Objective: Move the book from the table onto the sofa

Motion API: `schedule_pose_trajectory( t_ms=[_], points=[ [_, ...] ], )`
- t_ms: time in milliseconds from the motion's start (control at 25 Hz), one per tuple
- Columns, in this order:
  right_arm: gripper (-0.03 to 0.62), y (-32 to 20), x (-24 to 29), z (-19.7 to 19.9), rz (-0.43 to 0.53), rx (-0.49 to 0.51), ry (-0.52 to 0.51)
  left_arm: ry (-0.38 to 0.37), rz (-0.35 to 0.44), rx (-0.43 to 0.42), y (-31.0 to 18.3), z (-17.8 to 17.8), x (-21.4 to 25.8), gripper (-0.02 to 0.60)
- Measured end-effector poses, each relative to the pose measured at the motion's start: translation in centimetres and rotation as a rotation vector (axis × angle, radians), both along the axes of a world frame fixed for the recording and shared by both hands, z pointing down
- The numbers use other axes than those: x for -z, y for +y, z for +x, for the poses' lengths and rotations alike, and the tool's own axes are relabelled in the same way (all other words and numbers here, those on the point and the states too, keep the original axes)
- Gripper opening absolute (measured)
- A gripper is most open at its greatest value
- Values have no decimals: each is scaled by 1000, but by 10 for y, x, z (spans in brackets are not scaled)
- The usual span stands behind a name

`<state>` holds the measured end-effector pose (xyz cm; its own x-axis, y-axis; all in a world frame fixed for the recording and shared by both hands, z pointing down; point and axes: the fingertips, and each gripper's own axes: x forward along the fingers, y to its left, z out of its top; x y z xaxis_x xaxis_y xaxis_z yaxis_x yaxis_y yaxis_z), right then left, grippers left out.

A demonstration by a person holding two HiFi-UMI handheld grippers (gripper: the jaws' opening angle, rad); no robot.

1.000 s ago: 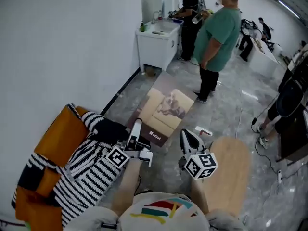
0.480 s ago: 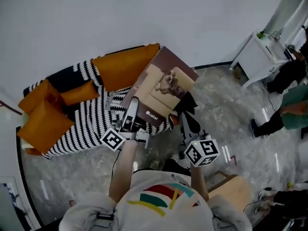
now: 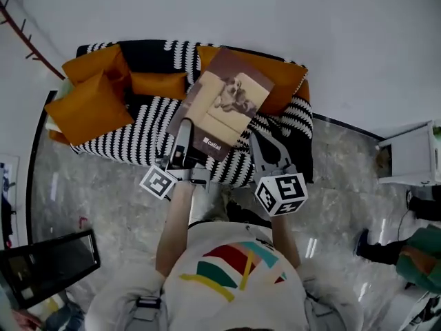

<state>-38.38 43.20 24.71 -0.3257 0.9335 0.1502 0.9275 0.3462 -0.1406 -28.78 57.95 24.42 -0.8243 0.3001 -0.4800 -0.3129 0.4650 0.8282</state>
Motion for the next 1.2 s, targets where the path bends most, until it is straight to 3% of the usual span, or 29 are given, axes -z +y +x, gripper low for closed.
schedule_pose_trajectory(
  t_ms=[200, 320, 480, 720, 960, 1200],
  points=[
    [8, 35, 12, -40, -30, 82, -9, -2, -2, 108, 21, -33, 11, 153],
    [8, 47, 12, -53, -33, 122, -21, 39, -23, 153, 23, -48, 13, 152],
    [8, 67, 9, -58, -51, 167, 1, 111, -60, 171, 31, -62, 10, 152],
    [8, 85, 8, -55, -72, 212, 30, 153, -41, 189, 45, -64, 1, 153],
    [8, 128, -5, -64, -26, 200, 43, 195, -36, 207, 100, -60, -17, 152],
    [8, 188, -33, -75, 39, 138, 62, 267, 35, 214, 172, -48, -75, 152]
  ],
)
